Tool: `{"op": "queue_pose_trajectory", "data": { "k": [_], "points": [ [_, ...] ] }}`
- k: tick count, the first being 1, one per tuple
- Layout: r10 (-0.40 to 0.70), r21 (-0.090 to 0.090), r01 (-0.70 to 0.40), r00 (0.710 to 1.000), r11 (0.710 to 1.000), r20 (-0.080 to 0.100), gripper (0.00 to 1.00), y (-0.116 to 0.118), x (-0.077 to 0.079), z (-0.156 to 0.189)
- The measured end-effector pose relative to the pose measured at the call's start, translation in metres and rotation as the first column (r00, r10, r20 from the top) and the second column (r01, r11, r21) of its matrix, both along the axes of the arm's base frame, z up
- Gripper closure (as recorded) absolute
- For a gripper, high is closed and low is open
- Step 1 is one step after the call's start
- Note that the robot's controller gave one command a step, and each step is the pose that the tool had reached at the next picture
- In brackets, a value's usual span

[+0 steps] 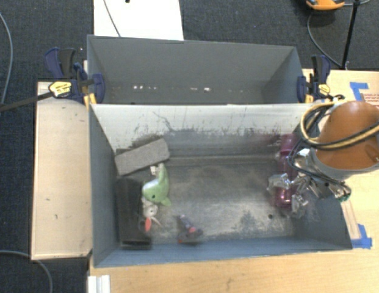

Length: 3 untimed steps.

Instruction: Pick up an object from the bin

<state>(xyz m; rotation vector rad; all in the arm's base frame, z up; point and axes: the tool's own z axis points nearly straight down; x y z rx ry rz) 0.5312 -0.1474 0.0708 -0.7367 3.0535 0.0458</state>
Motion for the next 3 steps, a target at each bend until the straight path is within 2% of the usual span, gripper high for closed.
{"op": "queue_pose_trajectory", "data": {
  "k": [3],
  "points": [
    [0.001,0.000,-0.001,1.000,1.000,-0.001,1.00,0.0003,-0.0003,-0.0002]
  ]
}}
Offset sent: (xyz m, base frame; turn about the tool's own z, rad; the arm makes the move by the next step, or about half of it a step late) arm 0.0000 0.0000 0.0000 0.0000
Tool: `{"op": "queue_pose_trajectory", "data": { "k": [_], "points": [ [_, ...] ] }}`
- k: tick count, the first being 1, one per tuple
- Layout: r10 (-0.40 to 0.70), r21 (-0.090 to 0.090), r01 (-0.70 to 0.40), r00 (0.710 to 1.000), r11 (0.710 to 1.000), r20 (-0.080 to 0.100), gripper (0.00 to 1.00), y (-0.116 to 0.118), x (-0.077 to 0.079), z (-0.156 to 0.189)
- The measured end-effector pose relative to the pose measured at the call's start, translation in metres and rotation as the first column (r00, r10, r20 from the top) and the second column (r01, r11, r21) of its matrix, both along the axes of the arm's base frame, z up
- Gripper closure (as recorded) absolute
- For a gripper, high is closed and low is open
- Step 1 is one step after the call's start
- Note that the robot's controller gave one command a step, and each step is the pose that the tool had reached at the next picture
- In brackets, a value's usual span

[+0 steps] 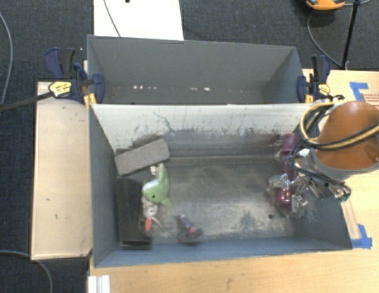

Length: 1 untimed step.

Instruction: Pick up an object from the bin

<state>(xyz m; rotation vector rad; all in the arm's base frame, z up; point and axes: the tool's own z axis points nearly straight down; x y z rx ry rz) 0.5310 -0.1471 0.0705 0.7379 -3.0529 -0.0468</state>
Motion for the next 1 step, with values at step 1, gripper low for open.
{"op": "queue_pose_trajectory", "data": {
  "k": [1],
  "points": [
    [0.000,0.001,0.000,1.000,1.000,0.000,1.00,0.0003,0.0000,0.0000]
  ]
}}
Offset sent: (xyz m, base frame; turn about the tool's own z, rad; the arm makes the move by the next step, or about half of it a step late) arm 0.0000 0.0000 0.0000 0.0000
